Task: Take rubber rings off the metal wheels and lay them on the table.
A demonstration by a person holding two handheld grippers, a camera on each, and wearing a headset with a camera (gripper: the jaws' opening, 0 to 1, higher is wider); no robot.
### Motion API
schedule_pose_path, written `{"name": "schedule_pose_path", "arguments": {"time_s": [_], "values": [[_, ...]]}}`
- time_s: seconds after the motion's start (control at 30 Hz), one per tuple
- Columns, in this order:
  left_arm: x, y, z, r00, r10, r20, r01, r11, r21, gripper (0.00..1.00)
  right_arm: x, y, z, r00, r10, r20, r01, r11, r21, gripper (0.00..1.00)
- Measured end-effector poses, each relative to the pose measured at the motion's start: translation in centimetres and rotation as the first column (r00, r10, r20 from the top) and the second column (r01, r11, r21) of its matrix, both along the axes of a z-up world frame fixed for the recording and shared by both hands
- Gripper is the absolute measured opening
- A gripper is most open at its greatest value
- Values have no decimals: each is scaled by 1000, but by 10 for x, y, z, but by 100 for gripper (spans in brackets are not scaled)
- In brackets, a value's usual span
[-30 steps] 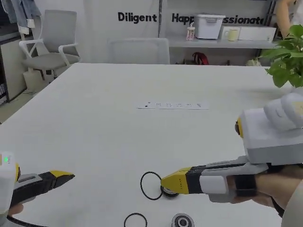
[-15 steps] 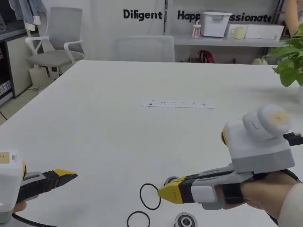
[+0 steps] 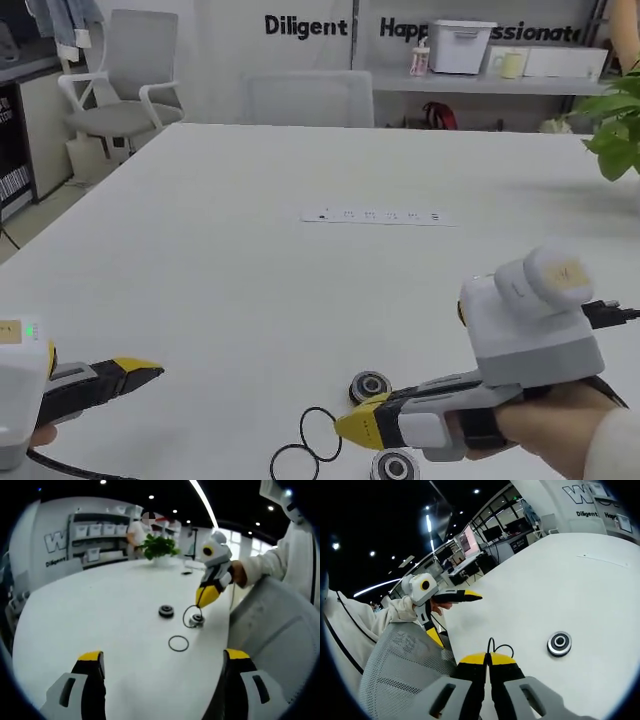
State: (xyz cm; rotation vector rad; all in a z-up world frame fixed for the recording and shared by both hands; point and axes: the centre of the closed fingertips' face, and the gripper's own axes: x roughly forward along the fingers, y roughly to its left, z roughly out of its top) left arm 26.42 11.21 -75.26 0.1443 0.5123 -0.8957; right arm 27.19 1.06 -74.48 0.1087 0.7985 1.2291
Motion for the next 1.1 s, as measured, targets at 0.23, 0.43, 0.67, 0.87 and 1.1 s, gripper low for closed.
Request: {"name": "schedule_pose_path", "arguments": {"time_s": [0.23,0.43,0.67,0.87,1.1], "values": [[-1,0,-2,1000,-2,-10,2,1000,3,99,1,-1,-10,1000,1,-5,-1,1000,-30,0],[0,-1,-1,1000,0,-8,0,1000,-8,99,0,-4,-17,1000,-4,-13,3,999,-53,0],[1,0,0,1000,-1,-4,1,1000,-10,100,4,-5,-25,1000,-14,-20,12,997,-71,0],[-1,-1,-1,1000,-8,-11,8,1000,-6,99,6,-4,-30,1000,-18,-15,17,997,-80,0],[-1,0,-2,1000,-4,-16,4,1000,-4,99,8,-6,-37,1000,-26,-10,25,994,-102,0]]}}
